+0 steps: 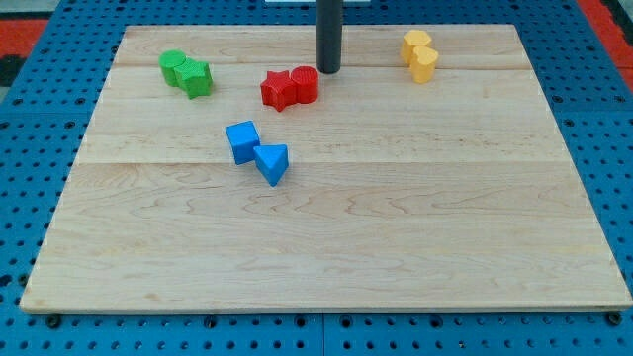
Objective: Move the red circle to the horizontal right of the green star
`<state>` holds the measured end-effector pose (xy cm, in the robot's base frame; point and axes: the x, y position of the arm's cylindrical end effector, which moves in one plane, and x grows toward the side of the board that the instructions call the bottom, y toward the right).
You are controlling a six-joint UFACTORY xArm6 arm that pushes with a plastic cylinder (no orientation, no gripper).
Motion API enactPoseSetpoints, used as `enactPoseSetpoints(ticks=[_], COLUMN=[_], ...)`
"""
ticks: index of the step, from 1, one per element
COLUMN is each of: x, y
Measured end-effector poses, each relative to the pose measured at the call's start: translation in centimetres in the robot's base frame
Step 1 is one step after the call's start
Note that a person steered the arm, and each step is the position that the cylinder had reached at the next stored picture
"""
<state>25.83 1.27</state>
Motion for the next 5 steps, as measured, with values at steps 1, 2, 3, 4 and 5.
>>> enactPoseSetpoints(ticks=[1, 2, 3, 4, 5], x=[1.7, 2.5, 5.1, 5.5, 6.6], y=[-4.0, -7.0, -4.7, -2.7, -6.9])
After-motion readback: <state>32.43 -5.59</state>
